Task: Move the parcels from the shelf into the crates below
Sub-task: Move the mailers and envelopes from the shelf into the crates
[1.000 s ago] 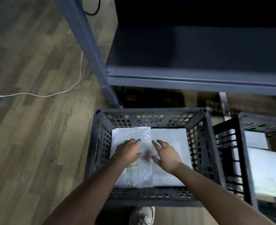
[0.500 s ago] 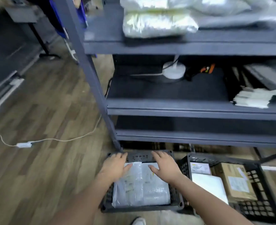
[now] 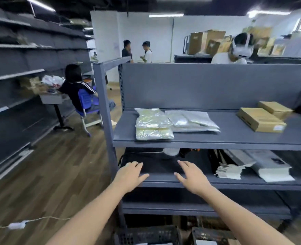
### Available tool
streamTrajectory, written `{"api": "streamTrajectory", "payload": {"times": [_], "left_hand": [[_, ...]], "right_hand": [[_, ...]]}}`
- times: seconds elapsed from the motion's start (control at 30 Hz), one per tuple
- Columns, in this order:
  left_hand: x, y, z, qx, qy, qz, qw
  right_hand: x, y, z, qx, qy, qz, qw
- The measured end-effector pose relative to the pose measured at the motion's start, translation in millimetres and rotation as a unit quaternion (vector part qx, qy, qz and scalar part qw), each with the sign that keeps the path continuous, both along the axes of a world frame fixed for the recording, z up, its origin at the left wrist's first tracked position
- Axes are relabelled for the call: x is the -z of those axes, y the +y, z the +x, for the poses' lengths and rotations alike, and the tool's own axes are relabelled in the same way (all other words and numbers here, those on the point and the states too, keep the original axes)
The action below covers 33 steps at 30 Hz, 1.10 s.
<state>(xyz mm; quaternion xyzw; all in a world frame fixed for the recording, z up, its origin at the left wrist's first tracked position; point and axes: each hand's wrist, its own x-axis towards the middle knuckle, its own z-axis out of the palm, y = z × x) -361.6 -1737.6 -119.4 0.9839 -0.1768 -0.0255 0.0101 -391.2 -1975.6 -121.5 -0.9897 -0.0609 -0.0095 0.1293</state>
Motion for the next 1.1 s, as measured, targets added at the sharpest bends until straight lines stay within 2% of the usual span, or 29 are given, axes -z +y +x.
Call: {"api": "streamTrajectory", "payload": {"times": [0.27, 0.43, 0.57, 0.87, 1.1], "left_hand": [[-59.5, -10.3, 28.5, 0.012, -0.073, -0.035, 0.997], [-77.5, -9.9, 79.8, 0.009, -0.100, -0.090, 0.991], [-87.1, -6.8, 121.8, 0.016, -0.115, -0.084, 0.990], [-87.5, 5.3, 202.5, 0.023, -0.069, -0.075, 0.995], [-70.2, 13.4, 225.4, 0.040, -0.012, -0.085, 0.995]], "right_hand": [[-44.5, -7.8, 9.8, 0.019, -0.058, 0.017, 0.998], [-63.0, -6.4, 52.1, 0.023, -0.078, 0.016, 0.997], [-78.2, -1.5, 100.6, 0.026, -0.092, 0.013, 0.995], [-79.6, 29.8, 203.6, -0.030, -0.075, -0.050, 0.996], [-57.3, 53.1, 250.9, -0.126, -0.008, -0.167, 0.978]]}}
